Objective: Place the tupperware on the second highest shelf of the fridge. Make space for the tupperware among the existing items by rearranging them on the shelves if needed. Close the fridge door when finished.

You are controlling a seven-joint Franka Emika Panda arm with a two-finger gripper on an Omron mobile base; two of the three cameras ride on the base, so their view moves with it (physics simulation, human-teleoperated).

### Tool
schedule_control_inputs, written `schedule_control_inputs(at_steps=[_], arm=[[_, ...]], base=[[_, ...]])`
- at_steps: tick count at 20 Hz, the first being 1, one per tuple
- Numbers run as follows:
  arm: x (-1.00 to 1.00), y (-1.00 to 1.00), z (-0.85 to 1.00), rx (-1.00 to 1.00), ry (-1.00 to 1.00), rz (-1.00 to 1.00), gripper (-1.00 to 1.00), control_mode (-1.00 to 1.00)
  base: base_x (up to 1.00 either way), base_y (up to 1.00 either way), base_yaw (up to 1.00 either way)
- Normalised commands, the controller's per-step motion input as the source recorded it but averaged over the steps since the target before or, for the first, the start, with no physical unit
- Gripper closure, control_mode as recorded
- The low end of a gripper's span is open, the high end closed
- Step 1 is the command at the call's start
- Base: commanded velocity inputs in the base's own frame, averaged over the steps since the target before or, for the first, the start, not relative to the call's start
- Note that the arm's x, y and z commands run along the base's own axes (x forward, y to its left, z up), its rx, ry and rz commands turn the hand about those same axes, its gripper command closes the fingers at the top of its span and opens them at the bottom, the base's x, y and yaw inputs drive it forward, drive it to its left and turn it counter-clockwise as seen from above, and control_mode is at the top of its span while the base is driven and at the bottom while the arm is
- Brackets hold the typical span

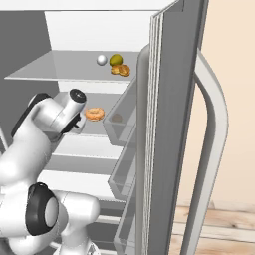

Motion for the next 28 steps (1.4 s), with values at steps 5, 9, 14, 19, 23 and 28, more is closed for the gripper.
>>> schedule_control_inputs(at_steps=[5,9,14,19,23,28], arm=[[0.24,0.08,-0.06,0.00,-0.21,-0.10,1.00,-1.00],[0.36,0.16,-0.02,0.00,-0.17,-0.13,1.00,-1.00],[0.54,0.20,0.00,0.00,-0.03,-0.10,1.00,-1.00],[0.48,0.19,0.00,0.00,-0.03,-0.11,-1.00,-1.00],[0.13,0.10,0.00,0.00,-0.03,-0.10,-1.00,-1.00],[-0.17,0.00,0.16,0.00,-0.11,-0.07,-1.00,-1.00]], base=[[0.00,0.00,0.00],[0.00,0.00,0.00],[0.00,0.00,0.00],[0.00,0.00,0.00],[0.00,0.00,0.00],[0.00,0.00,0.00]])
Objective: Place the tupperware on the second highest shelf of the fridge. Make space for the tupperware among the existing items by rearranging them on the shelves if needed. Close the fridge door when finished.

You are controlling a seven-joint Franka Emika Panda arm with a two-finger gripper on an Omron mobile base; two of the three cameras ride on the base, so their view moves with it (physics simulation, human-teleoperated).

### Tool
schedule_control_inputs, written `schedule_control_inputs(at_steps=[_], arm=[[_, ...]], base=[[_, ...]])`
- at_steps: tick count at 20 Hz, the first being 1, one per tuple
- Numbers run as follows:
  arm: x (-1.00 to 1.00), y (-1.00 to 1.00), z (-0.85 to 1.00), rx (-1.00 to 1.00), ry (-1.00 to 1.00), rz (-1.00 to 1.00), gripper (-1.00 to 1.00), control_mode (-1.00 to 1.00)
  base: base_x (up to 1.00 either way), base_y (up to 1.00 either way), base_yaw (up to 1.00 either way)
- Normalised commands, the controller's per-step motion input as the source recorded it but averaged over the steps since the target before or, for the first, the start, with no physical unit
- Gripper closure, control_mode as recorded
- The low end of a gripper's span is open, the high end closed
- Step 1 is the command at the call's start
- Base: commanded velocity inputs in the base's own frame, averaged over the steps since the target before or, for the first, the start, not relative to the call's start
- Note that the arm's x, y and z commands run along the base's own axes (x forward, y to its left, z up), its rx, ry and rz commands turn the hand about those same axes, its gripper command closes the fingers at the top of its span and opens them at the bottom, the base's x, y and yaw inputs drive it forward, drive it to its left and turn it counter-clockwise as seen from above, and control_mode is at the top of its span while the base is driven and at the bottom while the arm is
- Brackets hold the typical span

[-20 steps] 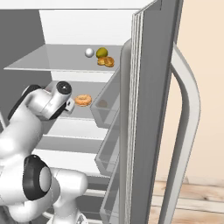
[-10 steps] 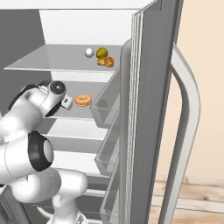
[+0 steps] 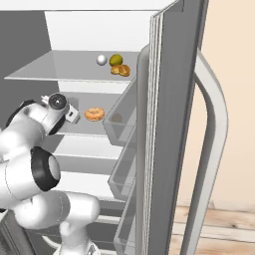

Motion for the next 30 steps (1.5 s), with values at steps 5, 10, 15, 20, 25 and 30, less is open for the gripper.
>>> schedule_control_inputs(at_steps=[5,10,15,20,25,30], arm=[[-0.86,-0.06,0.50,0.00,-0.15,0.00,-1.00,-1.00],[-0.79,-0.64,0.73,0.03,0.00,-0.06,-1.00,-1.00],[-0.57,-0.44,0.85,-0.30,0.24,0.00,-1.00,-1.00],[-0.63,-0.23,0.47,-0.46,0.32,0.00,-1.00,-1.00],[-0.80,-0.15,-0.18,-0.38,0.11,0.00,-1.00,-1.00],[-0.54,-0.46,-0.12,-0.06,0.00,0.00,-1.00,-1.00]], base=[[0.00,0.00,0.00],[0.00,0.00,0.00],[0.00,0.00,0.00],[0.00,0.00,0.00],[0.00,0.00,0.00],[0.00,0.00,0.00]])
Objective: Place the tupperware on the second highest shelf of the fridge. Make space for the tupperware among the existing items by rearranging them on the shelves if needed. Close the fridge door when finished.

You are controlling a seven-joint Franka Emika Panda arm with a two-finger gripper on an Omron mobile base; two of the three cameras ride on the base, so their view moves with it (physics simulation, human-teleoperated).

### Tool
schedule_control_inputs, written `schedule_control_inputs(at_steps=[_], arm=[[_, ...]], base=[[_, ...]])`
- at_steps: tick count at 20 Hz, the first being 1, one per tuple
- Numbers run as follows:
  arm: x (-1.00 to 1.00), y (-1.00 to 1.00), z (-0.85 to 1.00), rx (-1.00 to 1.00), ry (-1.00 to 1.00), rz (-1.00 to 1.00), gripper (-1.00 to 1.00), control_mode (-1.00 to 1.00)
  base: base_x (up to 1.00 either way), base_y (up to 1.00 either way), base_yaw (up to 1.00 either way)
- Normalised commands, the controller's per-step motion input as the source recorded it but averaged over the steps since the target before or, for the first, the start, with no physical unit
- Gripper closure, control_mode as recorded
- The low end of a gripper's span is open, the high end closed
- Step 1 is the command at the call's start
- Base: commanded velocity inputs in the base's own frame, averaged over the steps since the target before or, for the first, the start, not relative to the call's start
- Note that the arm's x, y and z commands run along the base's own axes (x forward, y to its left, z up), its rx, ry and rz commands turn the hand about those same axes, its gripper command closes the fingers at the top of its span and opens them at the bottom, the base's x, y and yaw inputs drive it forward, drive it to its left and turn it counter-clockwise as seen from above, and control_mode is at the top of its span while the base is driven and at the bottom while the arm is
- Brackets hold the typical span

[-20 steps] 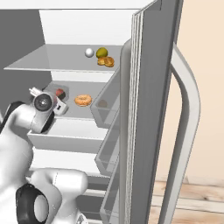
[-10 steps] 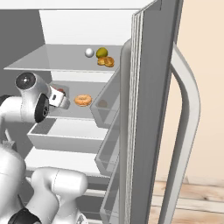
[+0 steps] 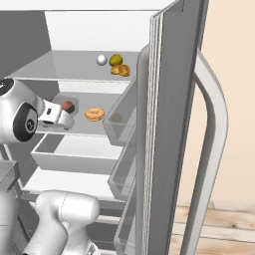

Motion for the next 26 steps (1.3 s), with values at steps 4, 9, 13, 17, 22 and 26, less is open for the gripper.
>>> schedule_control_inputs(at_steps=[4,9,13,17,22,26], arm=[[-0.35,-0.52,-0.09,0.00,-0.01,0.00,-1.00,-1.00],[-0.38,-0.08,-0.10,0.00,-0.04,0.00,-1.00,-1.00],[-0.47,0.00,-0.05,0.00,-0.06,0.01,-1.00,1.00],[0.00,0.00,0.00,0.00,0.00,0.00,-1.00,1.00],[0.00,0.00,0.00,0.00,0.00,0.00,-1.00,1.00],[0.00,0.00,0.00,0.00,0.00,0.00,-1.00,1.00]], base=[[0.00,0.00,0.00],[0.00,0.00,0.00],[-0.17,0.00,0.02],[-0.66,0.01,0.11],[-0.52,0.01,0.10],[-0.31,0.00,0.07]])
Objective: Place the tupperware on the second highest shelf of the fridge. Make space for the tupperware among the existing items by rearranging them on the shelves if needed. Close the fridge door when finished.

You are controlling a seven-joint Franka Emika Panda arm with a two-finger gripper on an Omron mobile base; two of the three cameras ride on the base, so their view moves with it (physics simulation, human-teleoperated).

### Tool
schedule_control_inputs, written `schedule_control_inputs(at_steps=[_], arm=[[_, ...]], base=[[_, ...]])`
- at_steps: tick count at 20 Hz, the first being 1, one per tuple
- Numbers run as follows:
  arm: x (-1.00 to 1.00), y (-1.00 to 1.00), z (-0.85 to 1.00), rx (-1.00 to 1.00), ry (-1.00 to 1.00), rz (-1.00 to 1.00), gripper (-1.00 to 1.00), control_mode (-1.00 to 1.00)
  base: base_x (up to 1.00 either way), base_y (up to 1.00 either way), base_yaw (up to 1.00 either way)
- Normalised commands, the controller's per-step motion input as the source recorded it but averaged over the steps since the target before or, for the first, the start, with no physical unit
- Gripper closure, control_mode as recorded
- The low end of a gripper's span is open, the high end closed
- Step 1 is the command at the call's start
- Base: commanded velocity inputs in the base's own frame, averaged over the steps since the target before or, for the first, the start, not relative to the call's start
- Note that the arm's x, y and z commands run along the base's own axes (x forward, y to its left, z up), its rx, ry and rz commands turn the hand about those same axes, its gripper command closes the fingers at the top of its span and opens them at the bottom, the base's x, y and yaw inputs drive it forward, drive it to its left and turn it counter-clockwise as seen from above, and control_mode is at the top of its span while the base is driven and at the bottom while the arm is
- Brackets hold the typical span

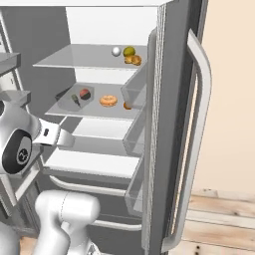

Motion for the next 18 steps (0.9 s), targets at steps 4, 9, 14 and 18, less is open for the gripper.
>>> schedule_control_inputs(at_steps=[4,9,14,18], arm=[[0.00,0.00,0.00,0.00,0.00,0.00,-1.00,1.00],[0.00,0.00,0.00,0.00,0.00,0.00,-1.00,1.00],[0.00,0.00,0.00,0.00,0.00,0.00,-1.00,1.00],[0.00,0.00,0.00,0.00,0.00,0.00,-1.00,1.00]], base=[[-0.27,0.03,0.06],[-0.37,0.02,0.03],[-0.14,0.05,-0.07],[-0.29,0.24,-0.19]])
